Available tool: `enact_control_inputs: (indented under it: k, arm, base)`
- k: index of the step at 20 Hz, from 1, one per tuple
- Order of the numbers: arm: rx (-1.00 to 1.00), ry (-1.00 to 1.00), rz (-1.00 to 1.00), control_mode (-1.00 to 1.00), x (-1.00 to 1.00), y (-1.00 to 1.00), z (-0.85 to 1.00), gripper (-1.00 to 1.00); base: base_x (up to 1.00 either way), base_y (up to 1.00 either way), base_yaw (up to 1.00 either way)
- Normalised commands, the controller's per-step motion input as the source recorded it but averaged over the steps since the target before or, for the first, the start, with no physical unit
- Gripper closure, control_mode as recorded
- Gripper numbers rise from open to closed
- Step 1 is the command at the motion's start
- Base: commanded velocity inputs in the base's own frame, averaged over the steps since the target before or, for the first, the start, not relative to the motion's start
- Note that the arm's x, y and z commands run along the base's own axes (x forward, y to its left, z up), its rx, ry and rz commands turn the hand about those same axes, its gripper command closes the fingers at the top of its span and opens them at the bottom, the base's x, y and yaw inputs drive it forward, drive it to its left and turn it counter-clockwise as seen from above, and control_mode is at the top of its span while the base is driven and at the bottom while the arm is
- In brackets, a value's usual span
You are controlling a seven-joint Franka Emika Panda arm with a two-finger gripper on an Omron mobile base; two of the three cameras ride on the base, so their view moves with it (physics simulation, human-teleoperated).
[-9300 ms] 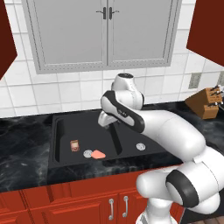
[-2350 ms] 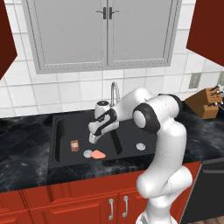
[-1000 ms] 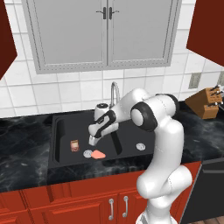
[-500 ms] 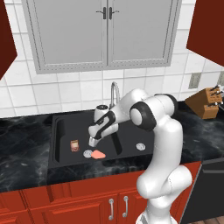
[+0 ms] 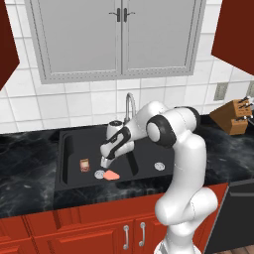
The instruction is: Pick up the bar soap and bar soap from the sink, and place them back in the cabinet, and close the cabinet door.
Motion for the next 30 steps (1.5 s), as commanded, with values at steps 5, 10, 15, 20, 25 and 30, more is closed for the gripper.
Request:
enact_control_inputs:
  k: [5, 10, 15, 20, 25, 30]
  arm:
    - [0.00, 0.00, 0.00, -1.00, -0.02, 0.02, -0.07, -1.00]
    - [0.00, 0.00, 0.00, -1.00, -0.04, 0.02, -0.07, -1.00]
    - [0.00, 0.00, 0.00, -1.00, -0.08, 0.01, -0.12, -1.00]
    - [0.00, 0.00, 0.00, -1.00, 0.00, 0.05, -0.14, -1.00]
    - [0.00, 0.00, 0.00, -1.00, 0.00, 0.01, -0.16, -1.00]
    - [0.00, 0.00, 0.00, -1.00, 0.00, 0.00, -0.15, -1.00]
  base:
    - [0.00, 0.00, 0.00]
    - [0.00, 0.00, 0.00]
    - [0.00, 0.00, 0.00]
    - [0.00, 0.00, 0.00]
    - [0.00, 0.00, 0.00]
    - [0.00, 0.00, 0.00]
